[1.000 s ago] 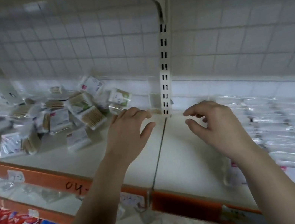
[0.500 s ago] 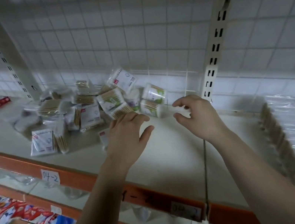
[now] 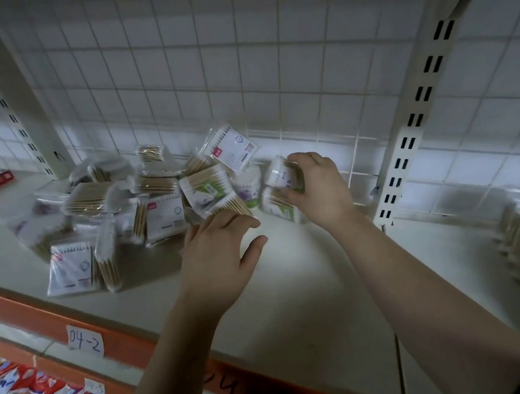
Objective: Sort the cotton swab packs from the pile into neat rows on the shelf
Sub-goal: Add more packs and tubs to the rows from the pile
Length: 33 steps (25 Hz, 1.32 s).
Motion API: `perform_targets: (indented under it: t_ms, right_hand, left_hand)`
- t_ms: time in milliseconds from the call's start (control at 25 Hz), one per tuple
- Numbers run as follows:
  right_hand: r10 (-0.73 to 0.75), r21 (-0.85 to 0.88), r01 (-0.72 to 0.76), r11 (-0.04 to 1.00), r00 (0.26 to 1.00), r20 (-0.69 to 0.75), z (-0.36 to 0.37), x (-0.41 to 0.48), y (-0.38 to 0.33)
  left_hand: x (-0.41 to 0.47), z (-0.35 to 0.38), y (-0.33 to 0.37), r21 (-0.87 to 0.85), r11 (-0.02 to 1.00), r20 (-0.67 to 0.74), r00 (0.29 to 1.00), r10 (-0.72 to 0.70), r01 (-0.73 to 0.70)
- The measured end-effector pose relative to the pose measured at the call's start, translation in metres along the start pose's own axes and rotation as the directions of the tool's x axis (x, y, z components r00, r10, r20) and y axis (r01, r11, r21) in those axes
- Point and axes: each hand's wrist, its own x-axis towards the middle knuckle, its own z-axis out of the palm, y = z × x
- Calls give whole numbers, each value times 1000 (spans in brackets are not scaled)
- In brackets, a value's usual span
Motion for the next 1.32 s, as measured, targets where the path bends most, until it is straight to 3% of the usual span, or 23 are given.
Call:
perform_targets:
  t_ms: [360, 640, 800, 960, 1320]
  right_hand:
    - [31, -96, -36, 995, 998, -59, 19, 12, 1]
    - [5, 94, 5, 996, 994, -106, 0, -2, 10]
    - [63, 137, -48, 989, 992, -112, -12, -20, 19]
    - [105, 159, -87, 983, 989, -107, -25, -37, 24]
    - [196, 227, -176, 958, 978, -68, -52, -65, 38]
  left_hand:
    - [22, 15, -10, 1, 1000, 44, 999, -4, 4]
    - [45, 26, -9, -47, 998, 134, 990, 44, -38]
    - [64, 32, -7, -62, 996, 186, 979, 79, -68]
    - [82, 48, -2, 36, 991, 279, 954, 112, -126]
    - [82, 59, 0, 104, 987, 231, 968, 95, -122]
